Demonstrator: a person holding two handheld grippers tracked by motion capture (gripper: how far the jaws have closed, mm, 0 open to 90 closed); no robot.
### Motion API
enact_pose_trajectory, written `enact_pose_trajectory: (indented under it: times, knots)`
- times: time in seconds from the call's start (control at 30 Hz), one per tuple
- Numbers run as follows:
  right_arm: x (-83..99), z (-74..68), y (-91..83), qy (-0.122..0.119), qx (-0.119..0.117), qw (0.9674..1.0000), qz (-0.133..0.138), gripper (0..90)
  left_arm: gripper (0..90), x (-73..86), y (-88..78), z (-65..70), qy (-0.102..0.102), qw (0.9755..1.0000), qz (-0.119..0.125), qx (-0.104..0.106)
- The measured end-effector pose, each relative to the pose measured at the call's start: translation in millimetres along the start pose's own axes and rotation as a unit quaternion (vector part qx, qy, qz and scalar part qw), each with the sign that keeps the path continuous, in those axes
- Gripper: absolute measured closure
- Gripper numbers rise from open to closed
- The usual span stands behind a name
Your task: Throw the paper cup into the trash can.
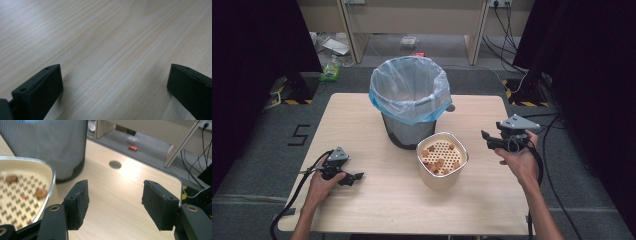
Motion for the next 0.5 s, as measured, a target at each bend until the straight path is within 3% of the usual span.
enact_pose_trajectory:
  times: [0.5]
  knots:
    - [67.3, -8.9, 8.3, 0.022, -0.006, 0.9991, -0.037, 36.7, 0.0, 0.0, 0.0, 0.0, 0.0, 1.0, 0.0, 0.0]
Point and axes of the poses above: each handheld gripper's, and its own axes: y roughly forward along the jaws, x roughly out of its underside, z roughly to its right, the point moved 4 cm from there along y, roughly forward along the jaws, and after that the axes turned 6 degrees about y, right-handed, at the moved point
